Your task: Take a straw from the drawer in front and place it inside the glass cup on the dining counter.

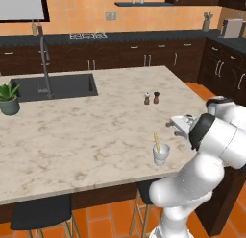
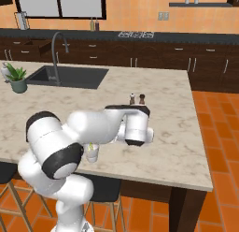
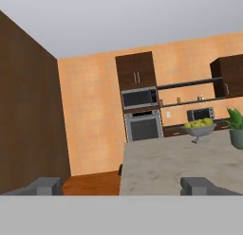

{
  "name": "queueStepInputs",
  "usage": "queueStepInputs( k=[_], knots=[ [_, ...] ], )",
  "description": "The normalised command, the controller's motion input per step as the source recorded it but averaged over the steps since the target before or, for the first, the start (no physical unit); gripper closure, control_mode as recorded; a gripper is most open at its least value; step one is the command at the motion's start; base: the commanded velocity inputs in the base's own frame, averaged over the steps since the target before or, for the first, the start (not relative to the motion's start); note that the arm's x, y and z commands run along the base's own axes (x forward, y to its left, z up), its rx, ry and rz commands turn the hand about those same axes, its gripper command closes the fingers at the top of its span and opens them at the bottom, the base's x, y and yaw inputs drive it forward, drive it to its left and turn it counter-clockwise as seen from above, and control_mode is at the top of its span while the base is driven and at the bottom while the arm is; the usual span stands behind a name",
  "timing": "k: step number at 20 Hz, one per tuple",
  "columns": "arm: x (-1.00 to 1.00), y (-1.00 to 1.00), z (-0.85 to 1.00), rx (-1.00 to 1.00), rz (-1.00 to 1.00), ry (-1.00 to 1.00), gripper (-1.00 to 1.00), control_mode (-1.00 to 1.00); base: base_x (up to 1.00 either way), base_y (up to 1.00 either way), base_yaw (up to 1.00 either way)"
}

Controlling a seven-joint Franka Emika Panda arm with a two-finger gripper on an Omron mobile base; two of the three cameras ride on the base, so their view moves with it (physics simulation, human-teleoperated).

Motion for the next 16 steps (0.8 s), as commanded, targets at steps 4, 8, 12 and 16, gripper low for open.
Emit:
queueStepInputs(
  k=[4,8,12,16],
  knots=[
    [-0.58,0.2,0.52,0.0,-0.04,0.0,-1.0,-1.0,0.0,0.0,0.0],
    [-0.44,0.24,0.45,0.0,-0.03,0.0,-1.0,-1.0,0.0,0.0,0.0],
    [-0.47,0.23,0.31,-0.01,-0.03,0.0,-1.0,-1.0,0.0,0.0,0.0],
    [-0.51,0.21,0.22,-0.02,-0.04,0.0,-1.0,-1.0,0.0,0.0,0.0]
  ],
)
